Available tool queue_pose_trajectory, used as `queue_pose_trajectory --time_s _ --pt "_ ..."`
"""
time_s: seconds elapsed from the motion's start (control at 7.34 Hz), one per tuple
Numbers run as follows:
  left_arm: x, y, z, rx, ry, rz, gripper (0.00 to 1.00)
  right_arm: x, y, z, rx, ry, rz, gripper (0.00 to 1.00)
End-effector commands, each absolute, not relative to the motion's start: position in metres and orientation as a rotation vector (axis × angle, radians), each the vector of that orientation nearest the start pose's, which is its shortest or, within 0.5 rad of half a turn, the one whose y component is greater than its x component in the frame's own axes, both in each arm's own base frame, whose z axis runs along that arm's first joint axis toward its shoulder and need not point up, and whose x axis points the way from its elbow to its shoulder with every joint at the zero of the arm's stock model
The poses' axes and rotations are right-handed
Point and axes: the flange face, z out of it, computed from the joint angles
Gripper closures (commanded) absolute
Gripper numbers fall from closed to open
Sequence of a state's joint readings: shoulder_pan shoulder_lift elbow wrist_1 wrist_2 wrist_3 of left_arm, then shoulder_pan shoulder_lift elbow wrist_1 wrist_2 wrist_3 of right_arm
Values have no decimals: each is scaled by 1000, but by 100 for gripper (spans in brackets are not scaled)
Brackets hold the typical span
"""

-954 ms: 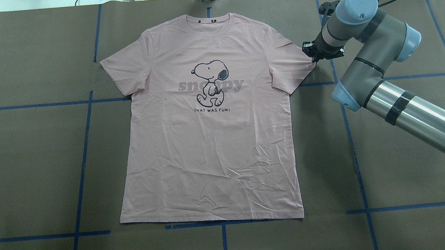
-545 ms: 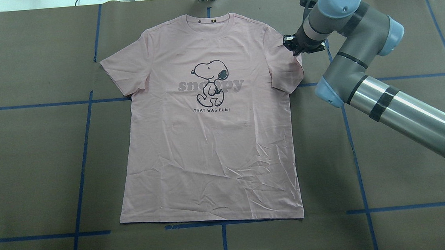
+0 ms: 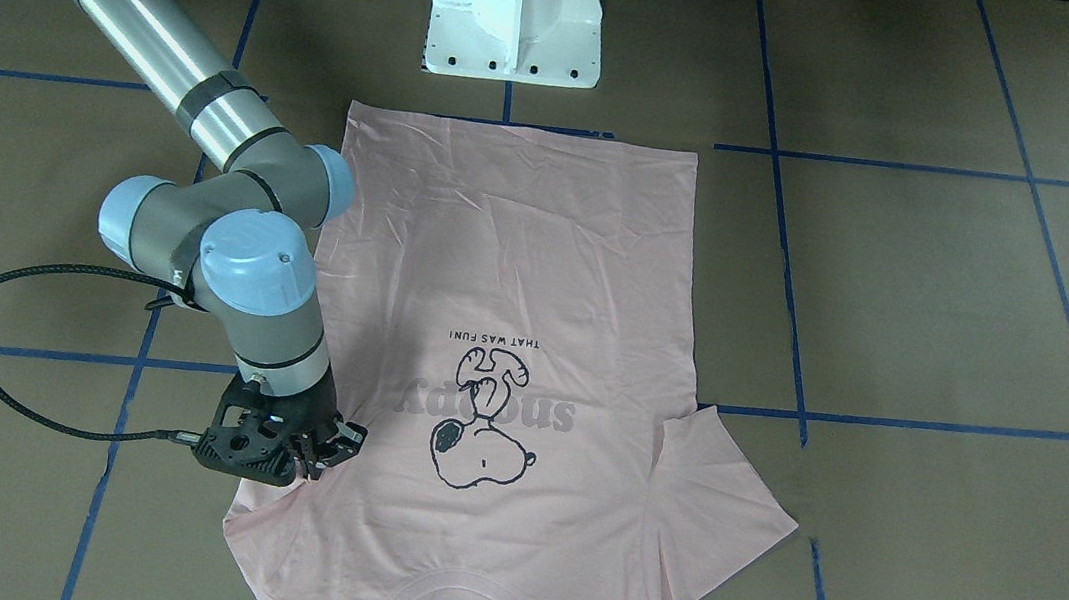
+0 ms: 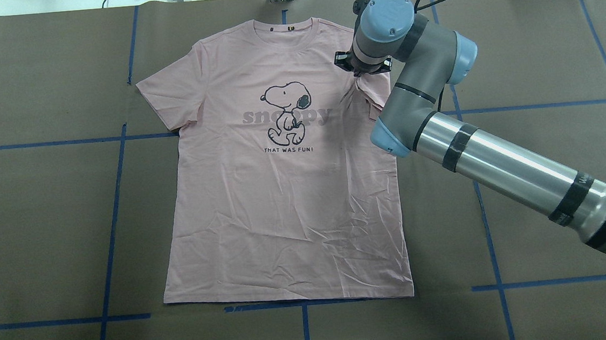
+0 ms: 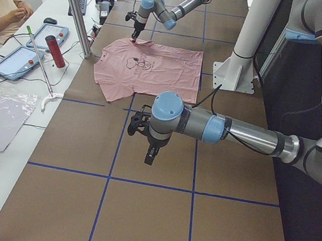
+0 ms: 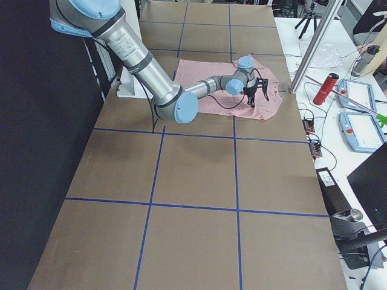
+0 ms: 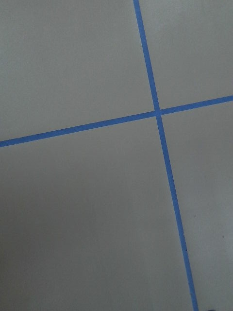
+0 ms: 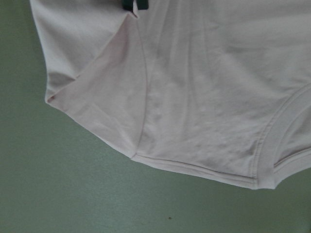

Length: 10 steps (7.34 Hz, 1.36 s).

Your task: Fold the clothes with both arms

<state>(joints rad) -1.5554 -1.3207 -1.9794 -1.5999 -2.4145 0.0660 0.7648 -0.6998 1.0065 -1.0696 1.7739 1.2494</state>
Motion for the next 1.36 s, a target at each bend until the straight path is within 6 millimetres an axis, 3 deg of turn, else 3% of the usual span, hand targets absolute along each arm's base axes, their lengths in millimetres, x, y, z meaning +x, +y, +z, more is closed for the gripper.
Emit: queue_pose_trajectory --time_s 0.0,0.14,0.27,0.41,0.68,0.82,0.95,1.23 --pt "-53 -393 558 200 837 156 0 -543 -659 306 263 -782 330 97" --pt "-53 -393 556 199 842 152 0 -544 -660 310 267 -771 333 25" --pt "-47 -396 550 197 913 151 0 -542 -662 313 273 -763 339 0" --pt "-44 -404 539 220 953 169 0 -541 -663 312 270 -766 334 0" --pt "-42 -417 527 268 958 148 0 -509 -675 290 203 -857 316 0" --pt "-37 -446 523 301 967 135 1 -490 -670 279 176 -916 295 0" --pt "-18 -467 524 332 987 192 2 -468 -645 292 157 -960 267 0" --pt "77 -536 487 188 1048 144 1 -402 -573 325 141 -1028 229 0"
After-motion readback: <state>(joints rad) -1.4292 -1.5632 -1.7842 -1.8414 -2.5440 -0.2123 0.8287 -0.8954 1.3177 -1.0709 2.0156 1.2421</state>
